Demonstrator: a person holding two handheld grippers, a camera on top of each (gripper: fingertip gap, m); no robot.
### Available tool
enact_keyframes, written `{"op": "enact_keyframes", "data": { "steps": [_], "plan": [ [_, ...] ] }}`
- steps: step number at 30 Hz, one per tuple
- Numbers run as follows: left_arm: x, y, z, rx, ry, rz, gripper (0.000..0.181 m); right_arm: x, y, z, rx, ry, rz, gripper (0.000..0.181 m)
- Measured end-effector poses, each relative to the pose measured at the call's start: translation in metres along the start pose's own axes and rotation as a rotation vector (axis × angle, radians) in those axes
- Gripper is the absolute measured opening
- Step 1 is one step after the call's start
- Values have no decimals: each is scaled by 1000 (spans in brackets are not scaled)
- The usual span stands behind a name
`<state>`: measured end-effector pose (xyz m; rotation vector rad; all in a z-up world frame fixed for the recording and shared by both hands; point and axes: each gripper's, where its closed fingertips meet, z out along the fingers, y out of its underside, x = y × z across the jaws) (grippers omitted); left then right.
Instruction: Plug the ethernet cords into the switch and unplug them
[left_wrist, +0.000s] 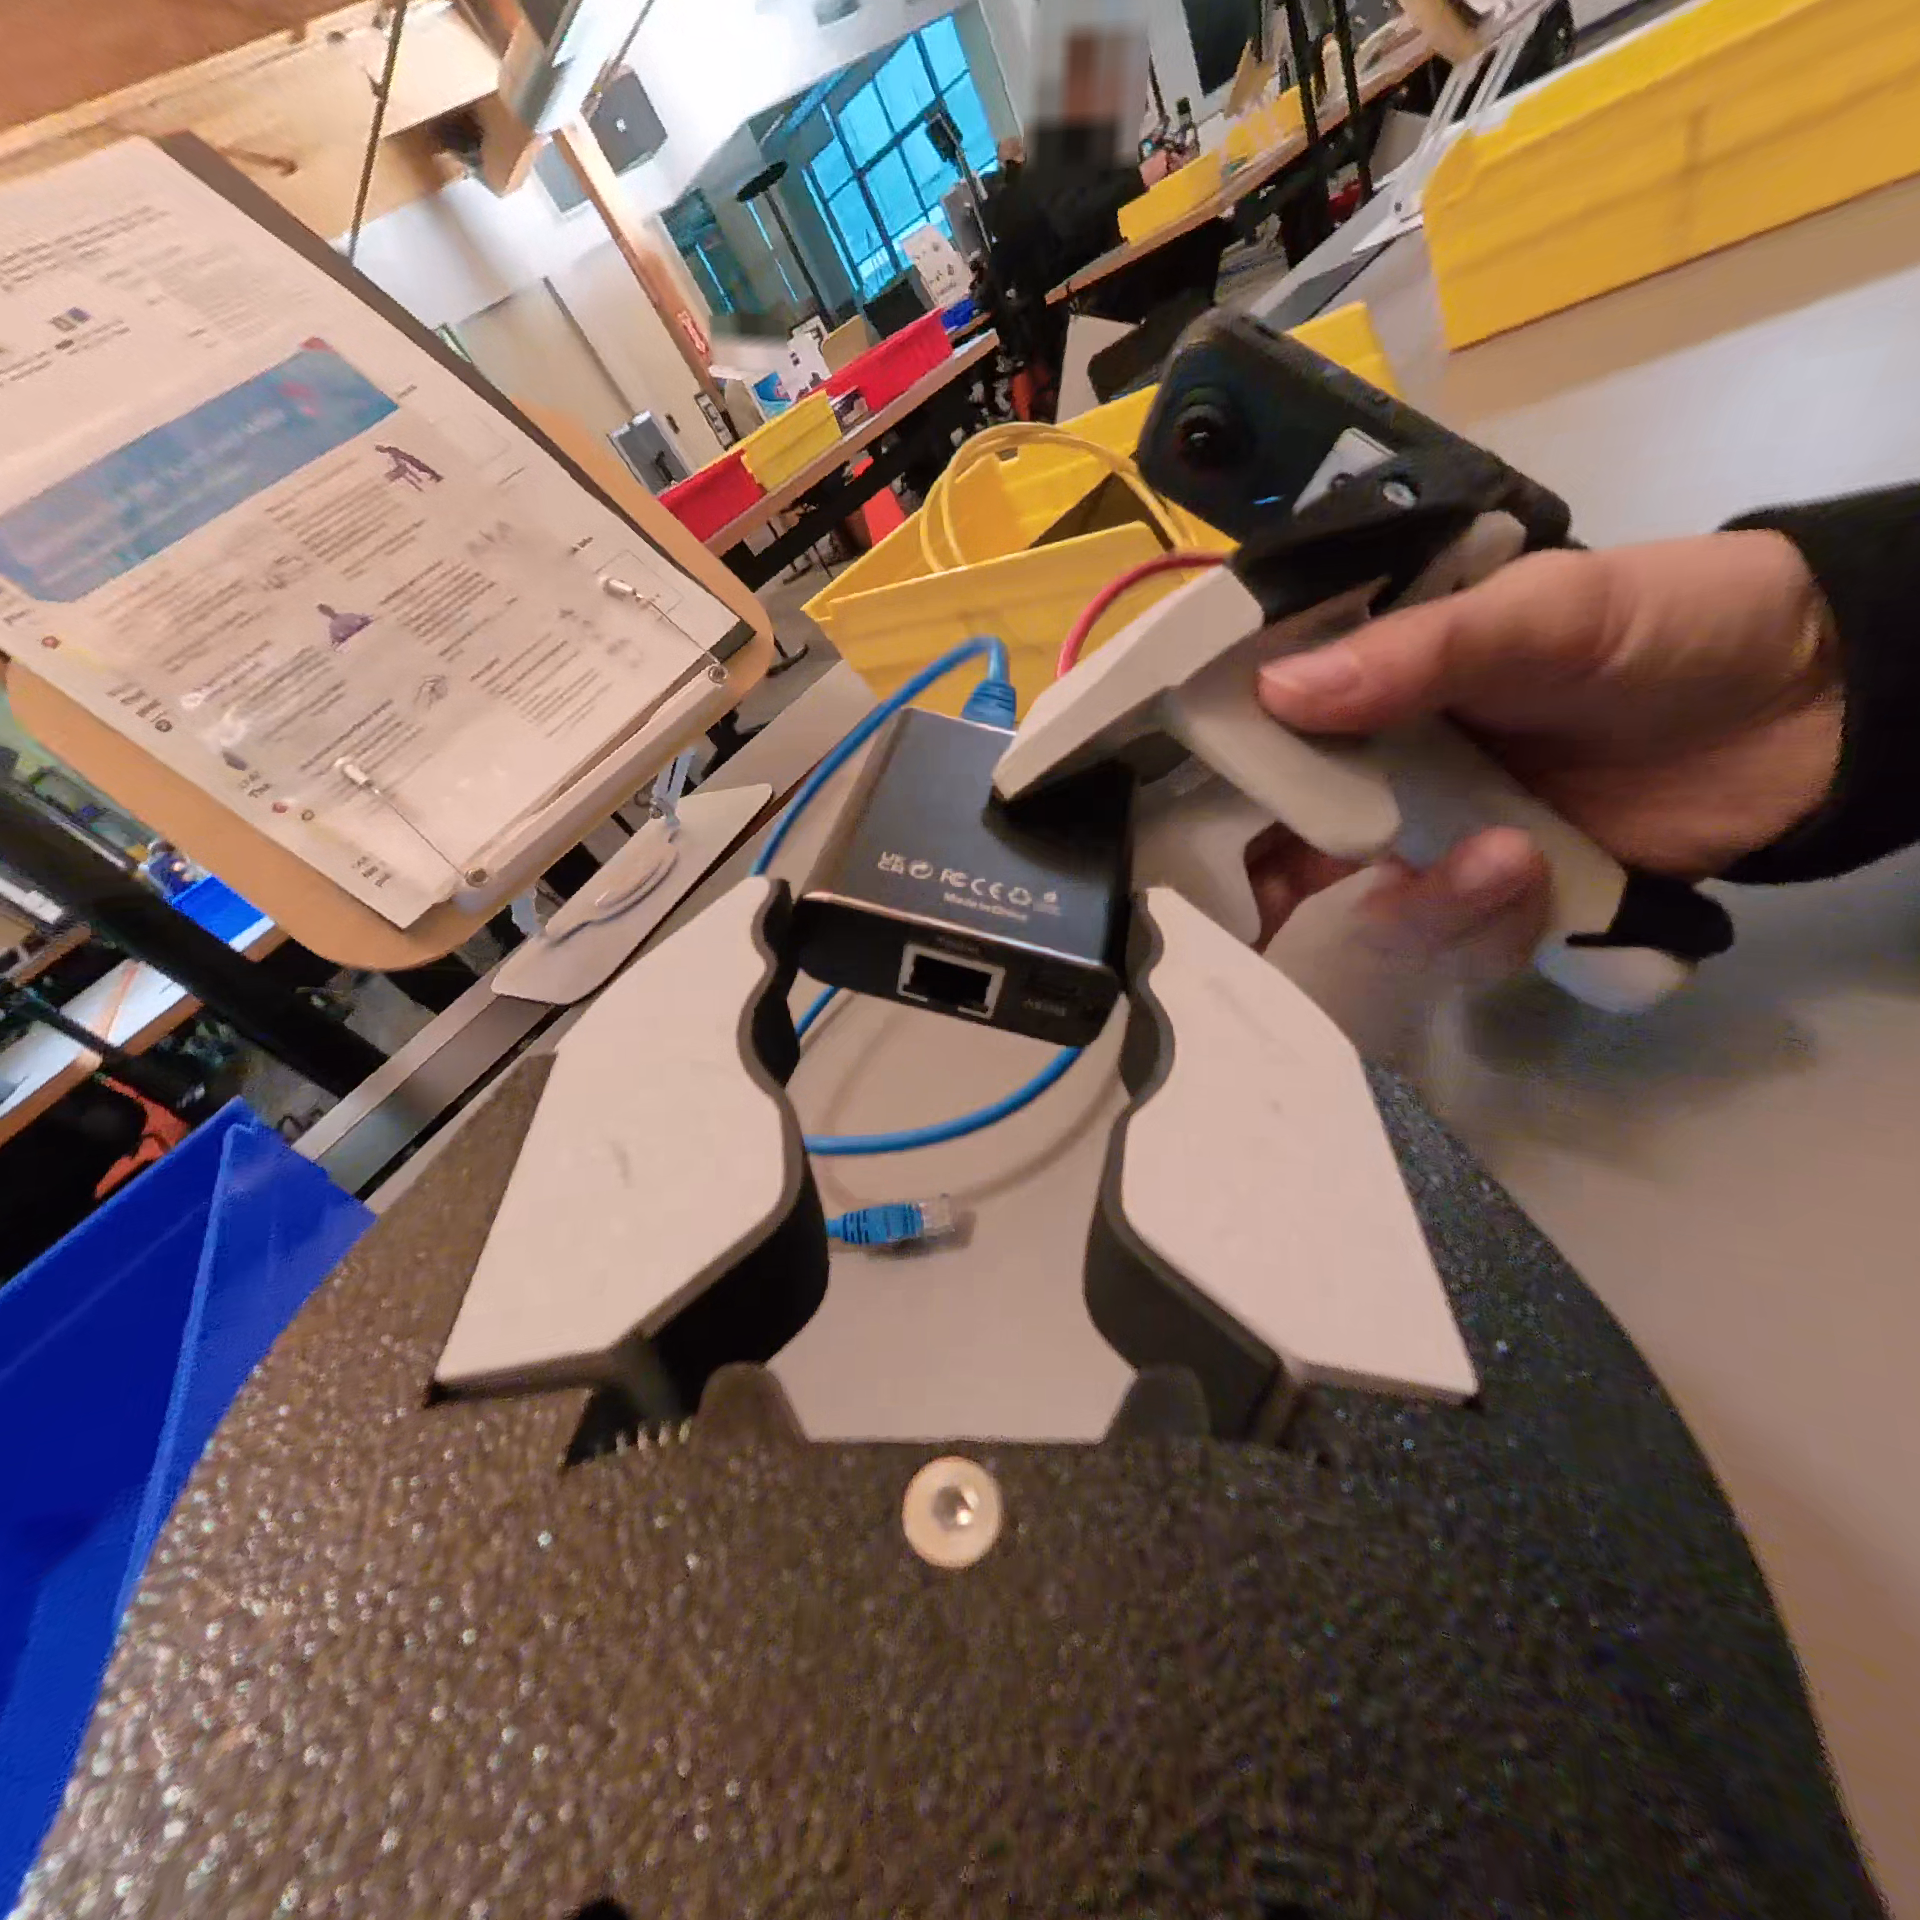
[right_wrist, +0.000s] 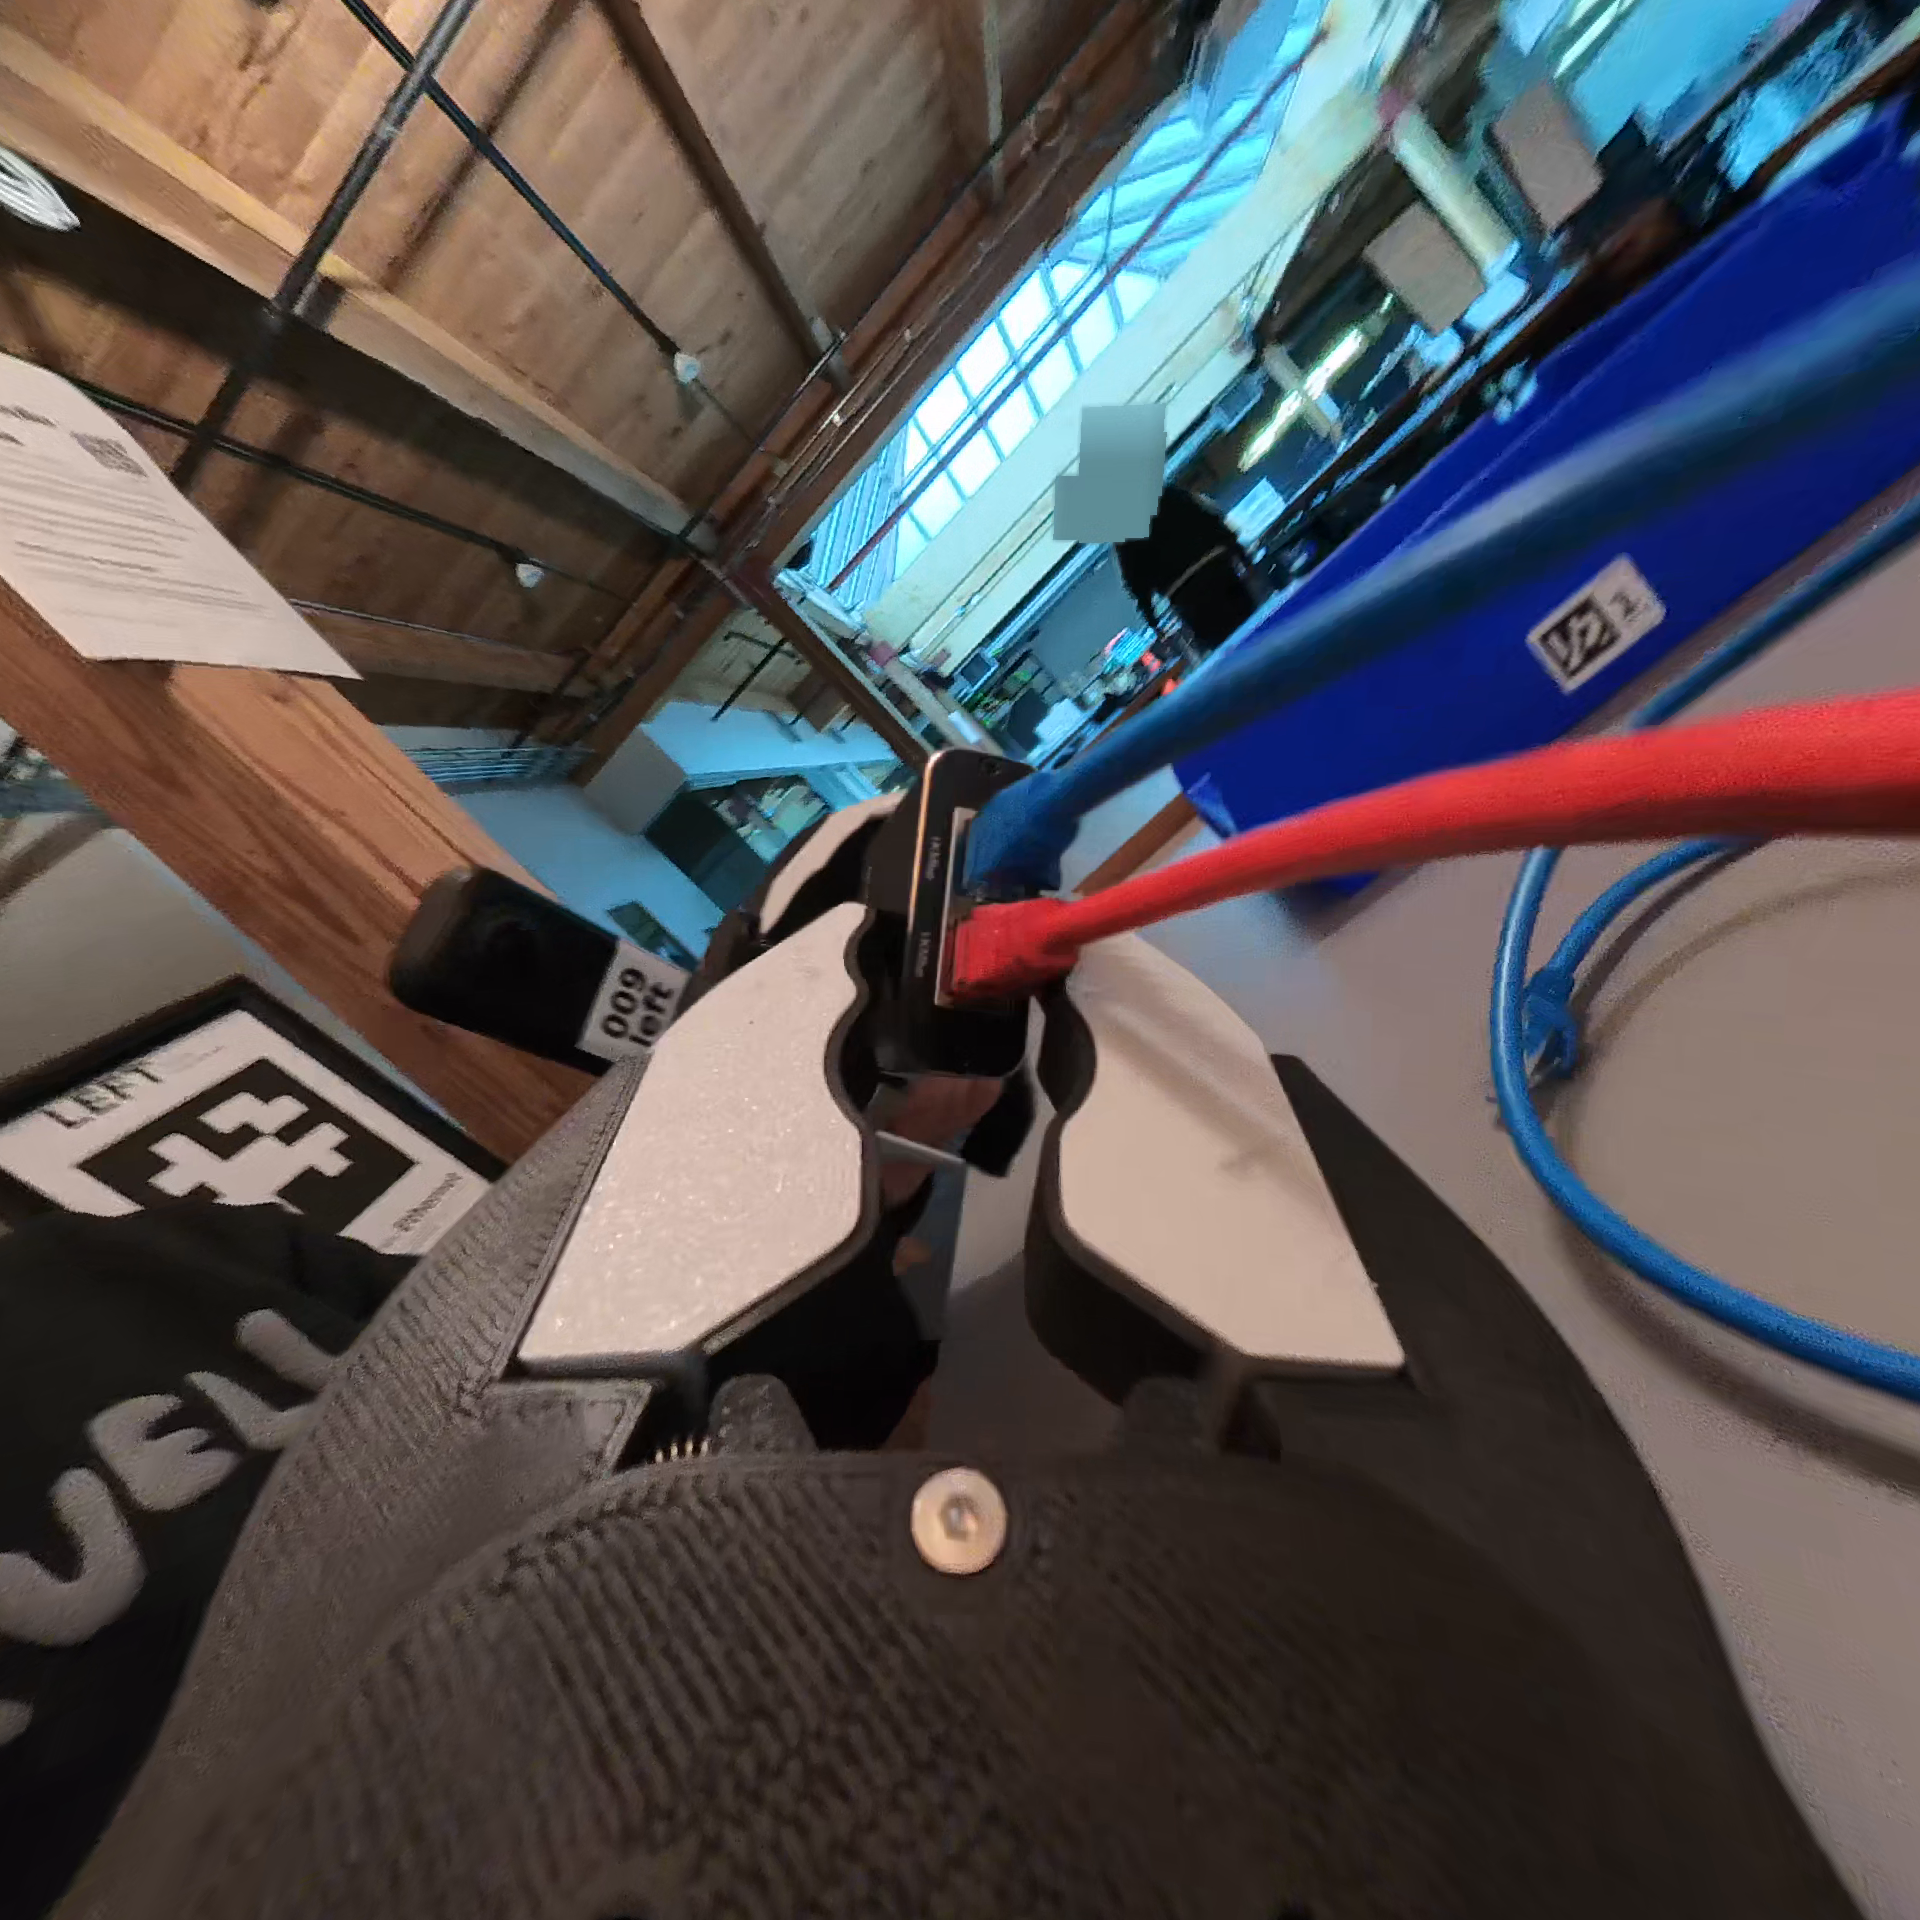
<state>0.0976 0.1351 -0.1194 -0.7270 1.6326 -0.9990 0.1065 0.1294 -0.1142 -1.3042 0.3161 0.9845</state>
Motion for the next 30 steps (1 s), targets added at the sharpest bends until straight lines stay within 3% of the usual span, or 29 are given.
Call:
{"op": "enact_keyframes", "data": {
  "steps": [4,8,12,25,30],
  "plan": [
    [0,-8,-8,168,24,36,60,-7,3,2,-44,-5,-23,26],
    [9,-17,-16,286,99,198,61,-25,10,1,-169,-93,92,26],
    [21,-7,-1,174,167,205,71,-25,21,-3,-287,-47,65,26],
    [15,-6,7,201,92,137,70,-18,12,-4,-237,37,34,25],
    [14,-1,12,175,111,30,69,-13,8,-4,-211,91,-12,26]
  ]
}}
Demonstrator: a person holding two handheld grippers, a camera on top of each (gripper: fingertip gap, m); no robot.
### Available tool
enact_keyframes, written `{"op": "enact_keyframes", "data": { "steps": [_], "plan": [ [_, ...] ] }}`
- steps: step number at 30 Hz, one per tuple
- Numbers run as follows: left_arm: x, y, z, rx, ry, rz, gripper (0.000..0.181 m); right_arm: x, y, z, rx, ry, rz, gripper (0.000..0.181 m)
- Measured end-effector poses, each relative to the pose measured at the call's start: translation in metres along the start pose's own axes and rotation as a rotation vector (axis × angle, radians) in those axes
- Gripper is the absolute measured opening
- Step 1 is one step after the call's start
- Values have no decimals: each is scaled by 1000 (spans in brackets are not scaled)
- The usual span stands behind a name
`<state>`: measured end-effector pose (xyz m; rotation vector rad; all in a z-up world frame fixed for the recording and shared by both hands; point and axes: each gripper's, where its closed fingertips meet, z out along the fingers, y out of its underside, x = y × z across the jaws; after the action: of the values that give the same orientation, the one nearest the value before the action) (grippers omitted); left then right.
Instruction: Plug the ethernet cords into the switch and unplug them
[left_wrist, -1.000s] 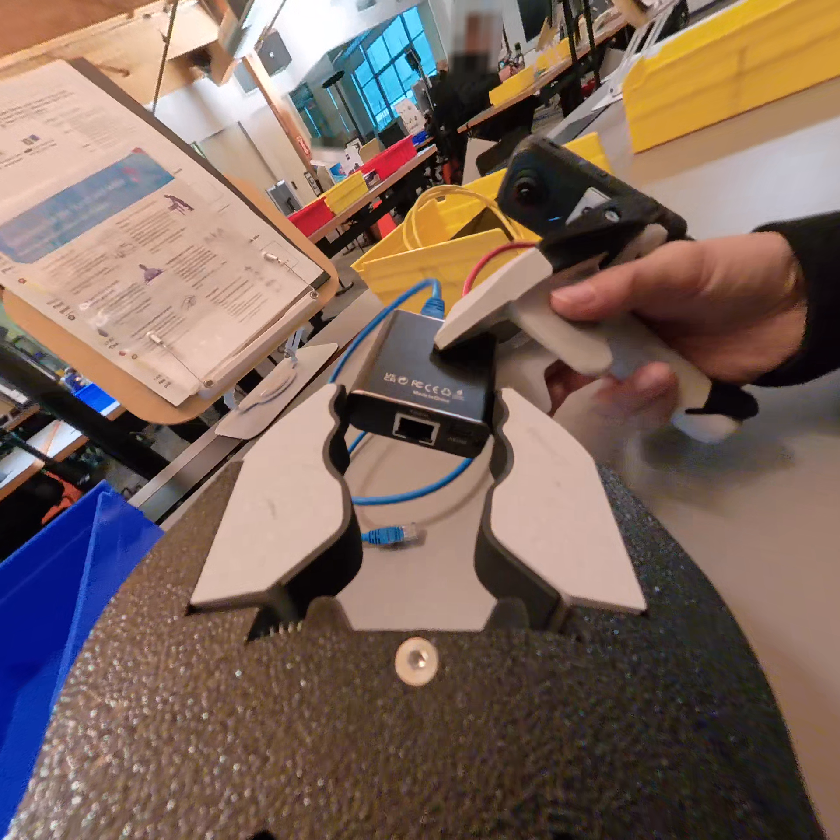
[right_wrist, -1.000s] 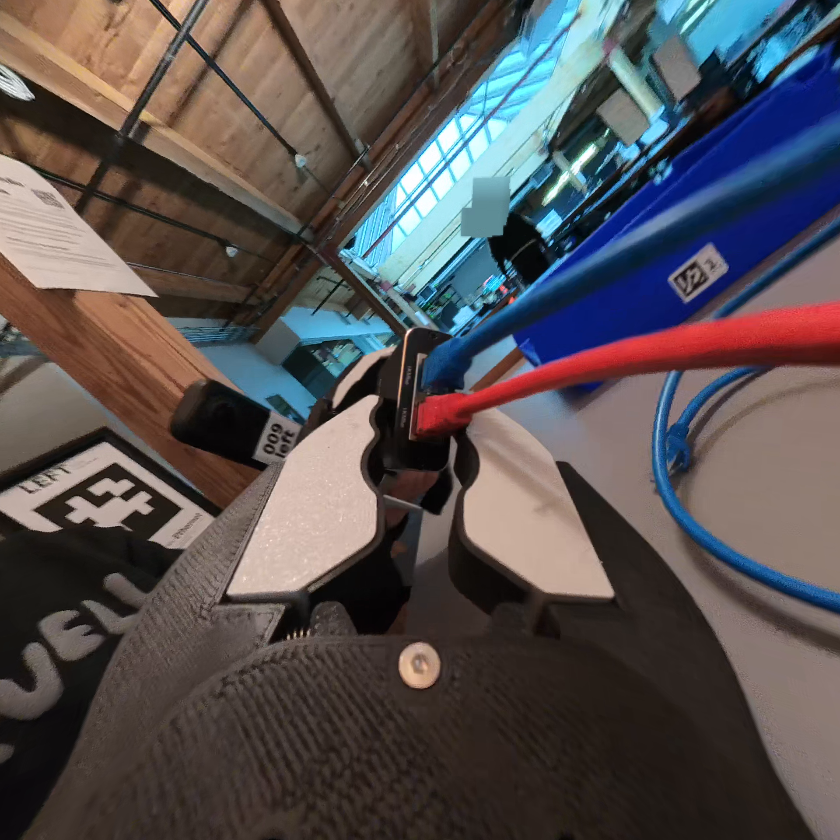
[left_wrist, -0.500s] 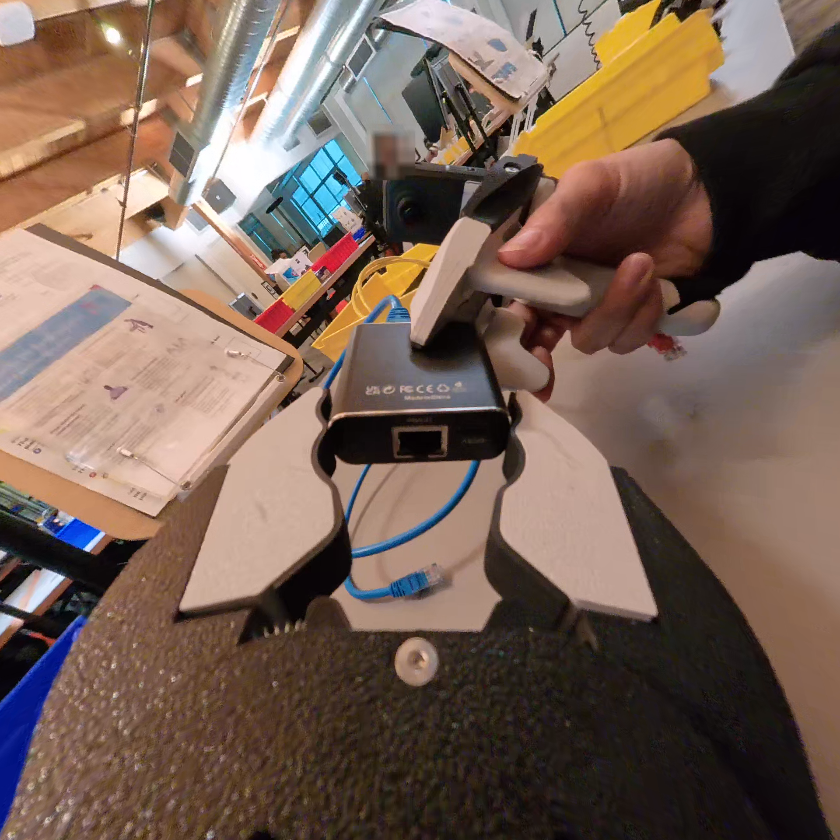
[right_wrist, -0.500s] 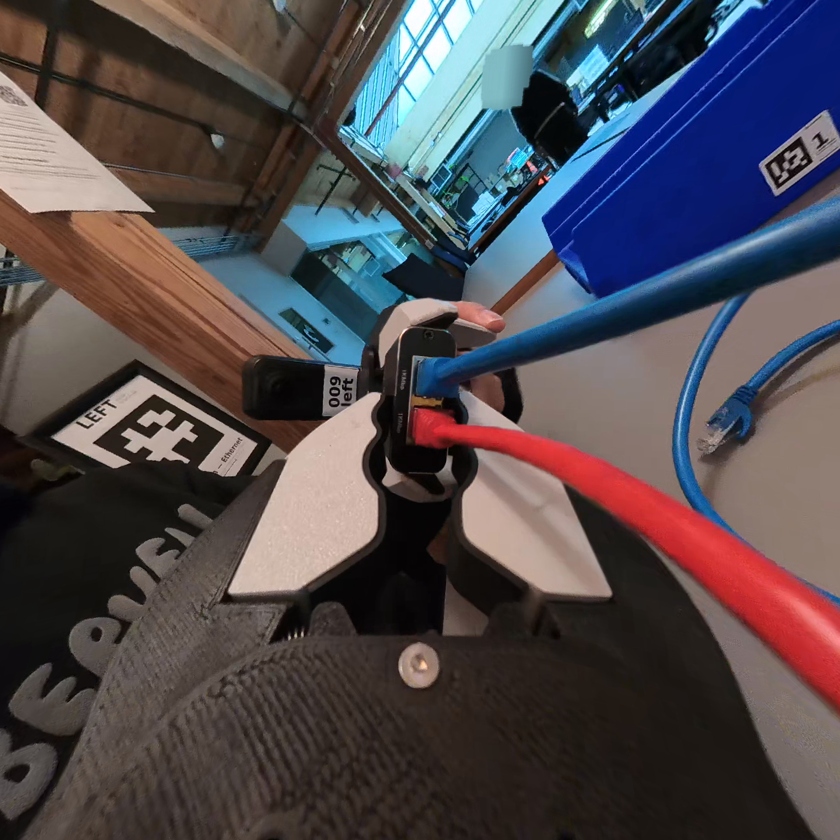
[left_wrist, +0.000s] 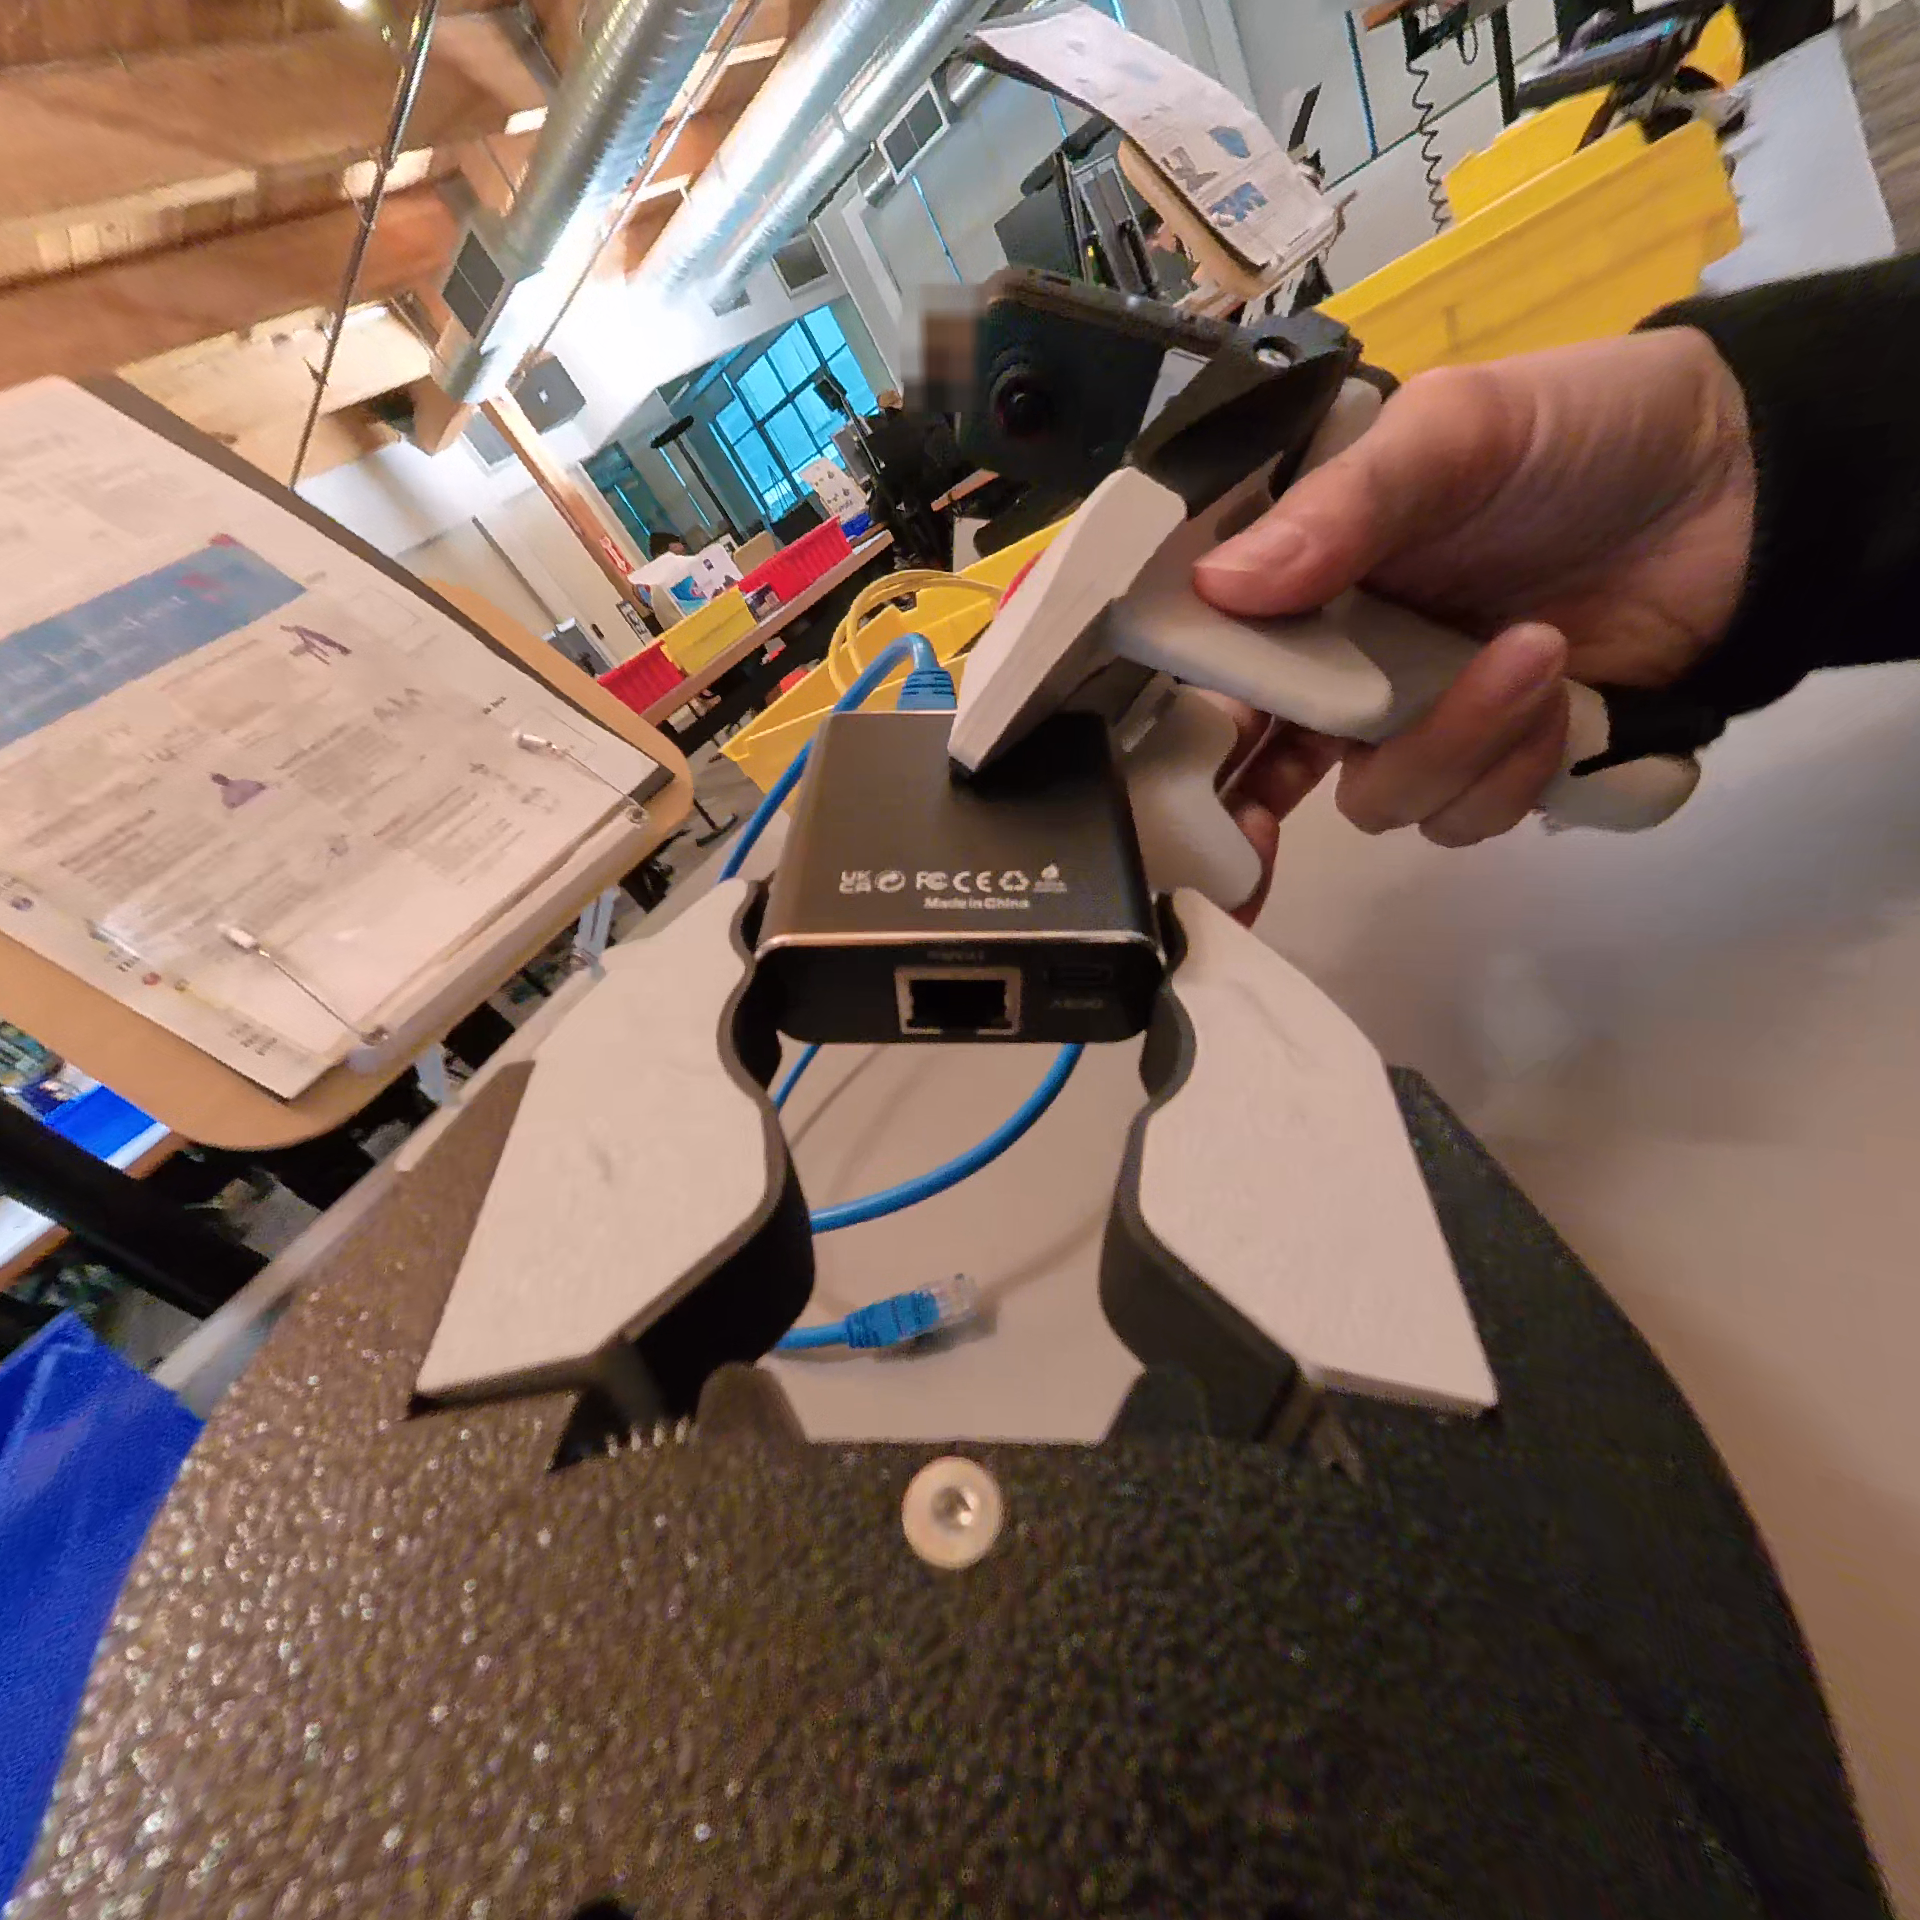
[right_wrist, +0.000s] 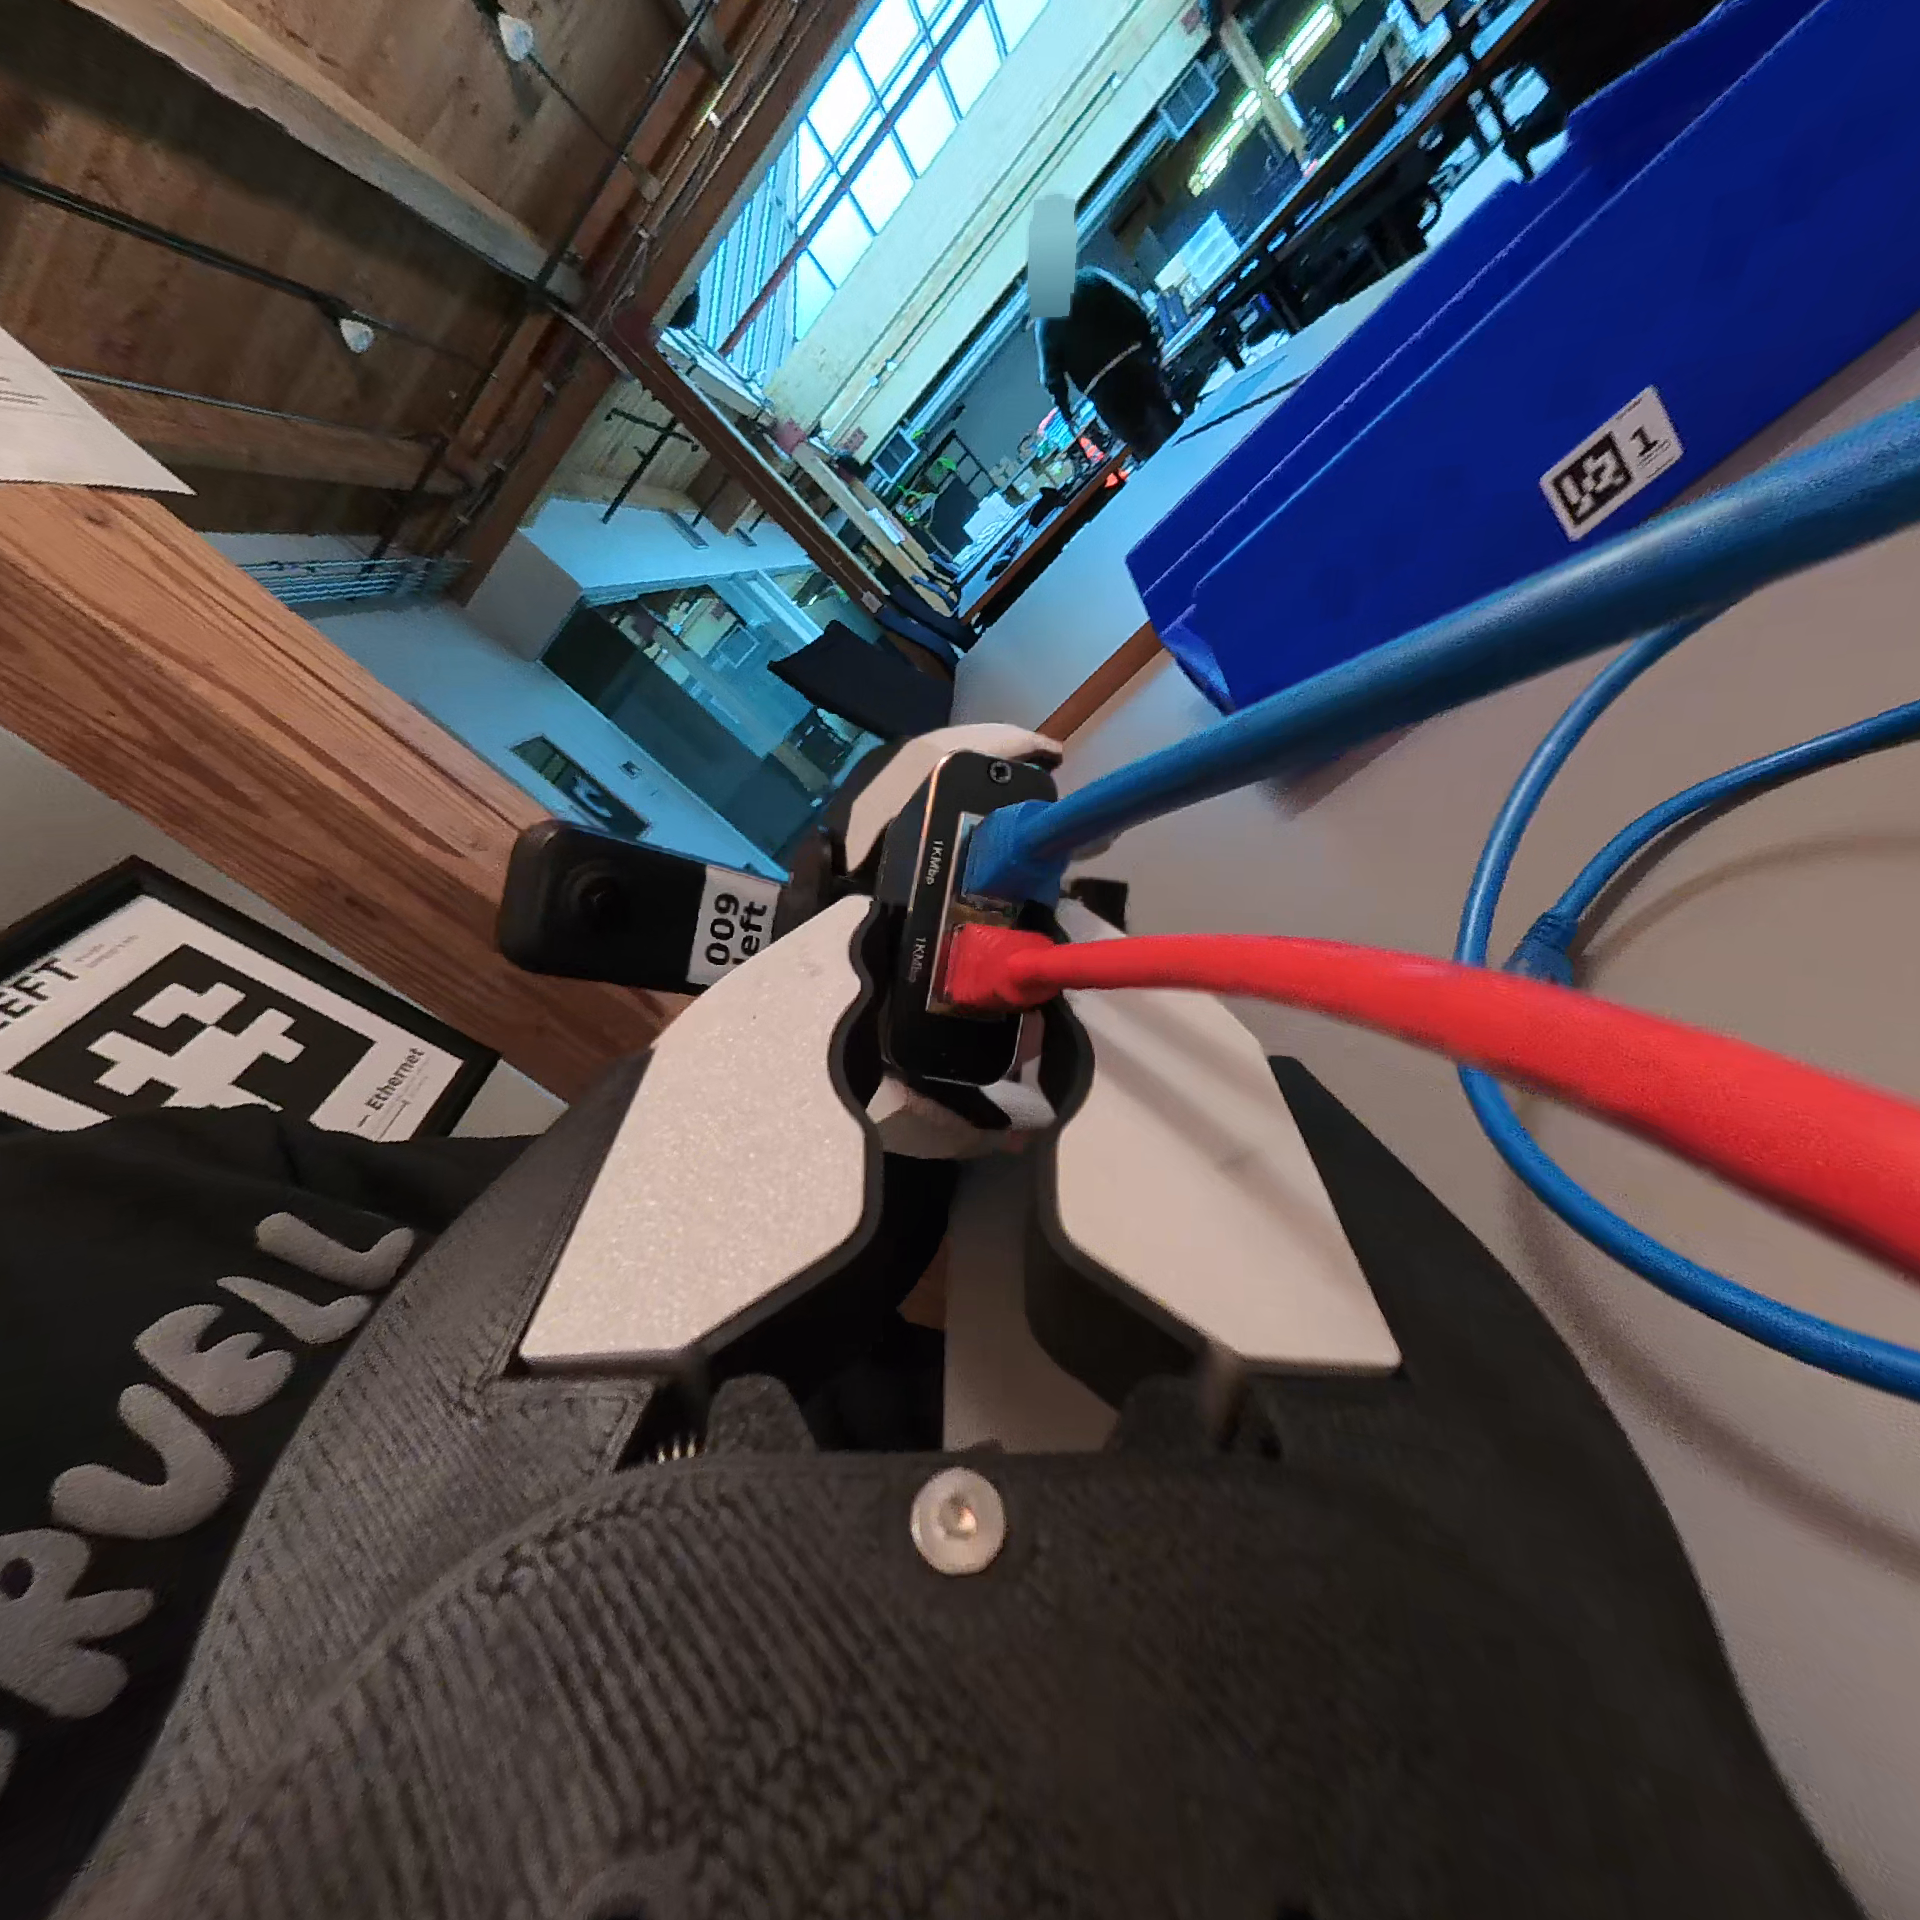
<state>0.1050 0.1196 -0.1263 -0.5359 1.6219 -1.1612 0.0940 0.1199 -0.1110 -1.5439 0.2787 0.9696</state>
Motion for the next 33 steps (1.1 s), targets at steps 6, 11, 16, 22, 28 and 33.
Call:
{"op": "enact_keyframes", "data": {
  "steps": [6,11,16,22,28,33],
  "plan": [
    [-8,-9,4,134,40,-383,68,-2,-6,0,35,43,-169,41],
    [-25,-17,0,257,57,-652,66,-5,-10,5,80,72,-236,65],
    [-18,-11,2,202,34,-525,66,6,-13,2,134,71,-82,44],
    [-26,-15,-2,271,26,-627,66,1,-15,6,186,4,-63,48],
    [-32,-25,-8,342,40,-685,65,-9,-13,11,181,25,-252,61],
    [-21,-30,-6,311,102,-613,65,-17,-12,3,185,-5,-467,57]
  ]
}}
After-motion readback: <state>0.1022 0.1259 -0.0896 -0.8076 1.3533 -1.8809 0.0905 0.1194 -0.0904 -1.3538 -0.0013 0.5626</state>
